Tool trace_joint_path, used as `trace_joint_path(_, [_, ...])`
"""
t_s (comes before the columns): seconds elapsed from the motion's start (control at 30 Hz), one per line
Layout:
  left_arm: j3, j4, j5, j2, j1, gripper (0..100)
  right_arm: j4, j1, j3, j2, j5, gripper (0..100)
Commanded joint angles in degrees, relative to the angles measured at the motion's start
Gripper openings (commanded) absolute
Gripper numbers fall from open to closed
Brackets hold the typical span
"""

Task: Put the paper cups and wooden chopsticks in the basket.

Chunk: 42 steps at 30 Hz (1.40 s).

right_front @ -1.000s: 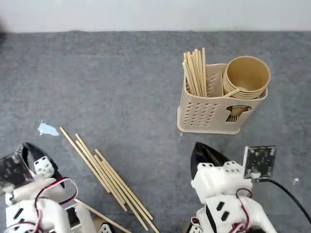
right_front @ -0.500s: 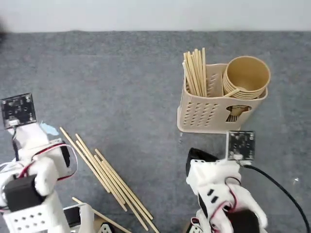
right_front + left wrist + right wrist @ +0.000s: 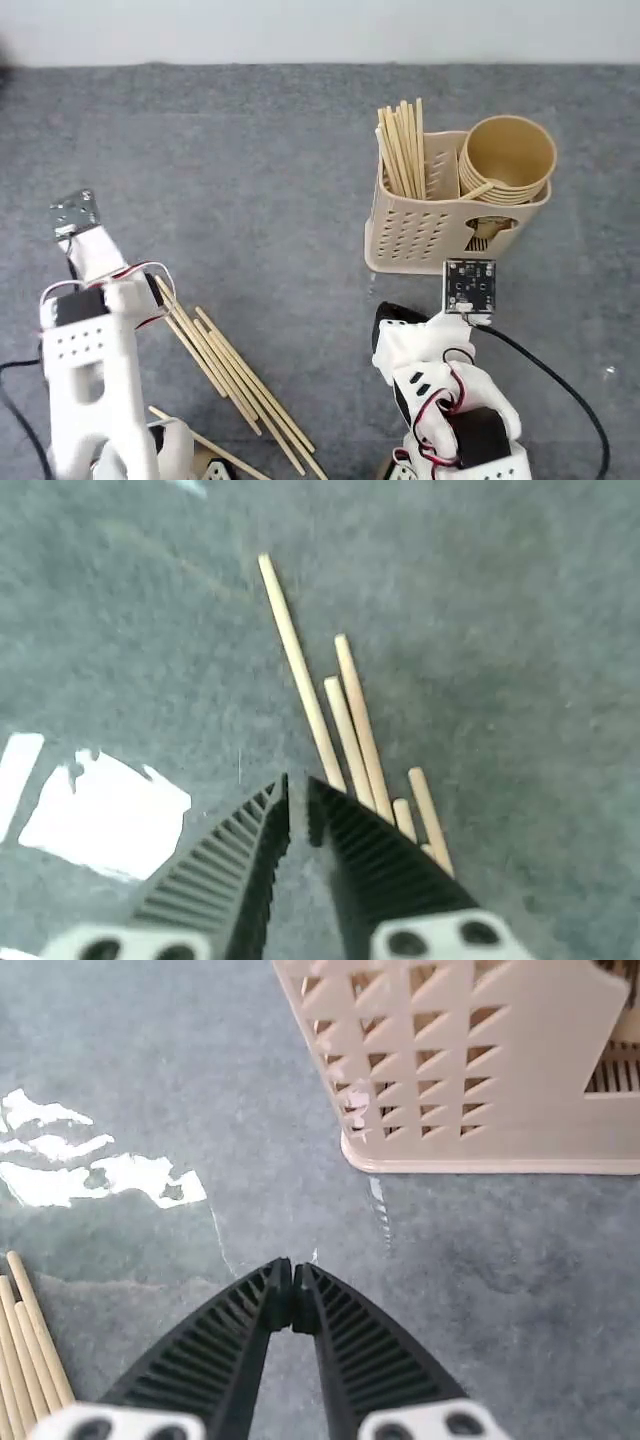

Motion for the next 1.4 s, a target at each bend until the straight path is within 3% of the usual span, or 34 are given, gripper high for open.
trace_joint_path(0.0, [-3.65, -1.32, 1.76, 6.68, 0.44, 17, -1.19, -0.31, -0.35, 0.22, -0.62, 1.4])
trace_joint_path(0.3, [-10.07, -1.85, 2.37, 20.66, 1.23, 19, -1.19, -0.31, -0.26, 0.22, -0.62, 1.4])
trace_joint_path(0.47, [-11.65, -6.15, 2.55, 28.57, 1.41, 19, -1.19, -0.31, -0.18, 0.22, -0.62, 1.4])
trace_joint_path(0.67, [-11.74, -12.04, 9.93, 34.81, 1.41, 19, -1.19, -0.31, -0.18, 0.22, -0.62, 1.4])
trace_joint_path(0.83, [-11.74, -12.4, 10.02, 35.34, 1.67, 9, -1.19, -0.31, -0.18, 0.22, -0.62, 1.4])
trace_joint_path(0.9, [-11.3, -13.36, 10.02, 35.34, 2.9, 1, -1.19, -0.31, -0.18, 0.22, -0.62, 1.4])
trace_joint_path(1.07, [-11.3, -13.45, 11.08, 34.9, 6.42, 1, -1.19, -0.31, -0.18, 0.22, -0.62, 1.4])
trace_joint_path(1.37, [-14.9, -13.45, 22.15, 34.9, 17.41, 1, -1.19, -0.31, -0.18, 0.22, -0.62, 1.4])
